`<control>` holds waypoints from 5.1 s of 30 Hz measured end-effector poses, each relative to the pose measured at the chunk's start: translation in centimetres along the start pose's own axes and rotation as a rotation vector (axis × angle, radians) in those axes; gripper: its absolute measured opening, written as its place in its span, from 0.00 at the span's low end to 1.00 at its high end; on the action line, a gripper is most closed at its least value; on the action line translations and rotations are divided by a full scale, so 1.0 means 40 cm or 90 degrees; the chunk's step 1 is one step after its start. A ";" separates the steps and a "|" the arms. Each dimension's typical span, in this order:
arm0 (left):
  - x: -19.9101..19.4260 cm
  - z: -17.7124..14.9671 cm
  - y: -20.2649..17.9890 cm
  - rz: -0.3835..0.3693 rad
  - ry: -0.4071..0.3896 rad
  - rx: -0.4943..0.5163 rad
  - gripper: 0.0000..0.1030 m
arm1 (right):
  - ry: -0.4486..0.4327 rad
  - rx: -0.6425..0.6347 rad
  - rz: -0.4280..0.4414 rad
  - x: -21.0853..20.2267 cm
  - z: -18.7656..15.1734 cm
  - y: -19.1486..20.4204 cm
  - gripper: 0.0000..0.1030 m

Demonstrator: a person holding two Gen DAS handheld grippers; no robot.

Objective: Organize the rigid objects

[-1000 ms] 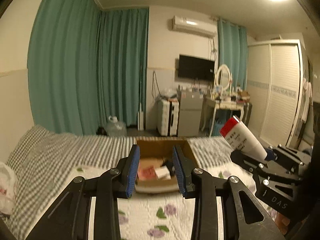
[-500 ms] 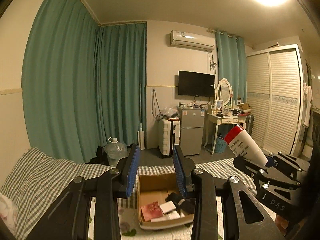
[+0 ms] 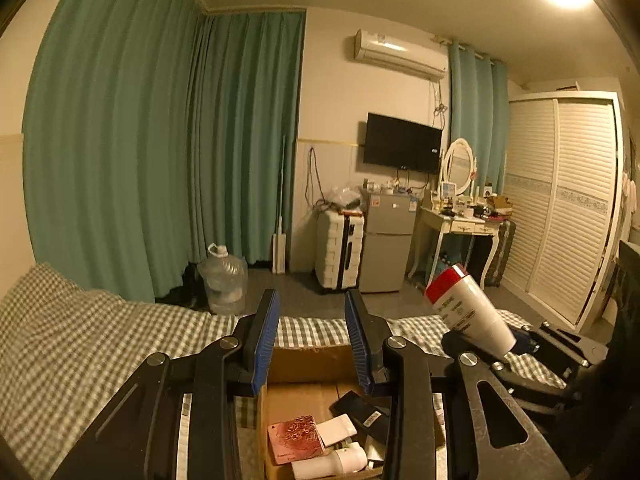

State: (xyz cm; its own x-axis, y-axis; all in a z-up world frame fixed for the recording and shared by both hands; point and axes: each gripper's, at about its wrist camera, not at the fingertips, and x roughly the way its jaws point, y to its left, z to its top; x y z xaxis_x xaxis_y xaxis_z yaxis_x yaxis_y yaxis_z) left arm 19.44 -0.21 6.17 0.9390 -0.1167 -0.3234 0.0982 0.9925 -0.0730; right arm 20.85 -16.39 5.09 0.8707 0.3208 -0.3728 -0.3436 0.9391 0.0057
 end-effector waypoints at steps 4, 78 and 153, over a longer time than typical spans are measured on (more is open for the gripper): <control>0.083 -0.046 0.028 -0.002 0.029 -0.017 0.34 | 0.039 0.001 0.005 0.103 -0.041 -0.017 0.35; -0.421 -0.006 -0.036 0.062 -0.105 0.057 0.67 | -0.097 -0.034 -0.076 -0.430 -0.033 0.134 1.00; -0.270 -0.251 -0.024 0.067 -0.001 0.054 0.67 | 0.028 0.017 -0.136 -0.323 -0.268 0.062 1.00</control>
State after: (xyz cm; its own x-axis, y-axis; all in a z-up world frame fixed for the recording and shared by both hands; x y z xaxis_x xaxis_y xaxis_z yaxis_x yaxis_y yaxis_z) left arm 5.88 -0.26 0.28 0.9462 -0.0123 -0.3233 0.0270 0.9988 0.0412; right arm 4.98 -19.53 -0.02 0.9064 0.1094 -0.4081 -0.1434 0.9882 -0.0536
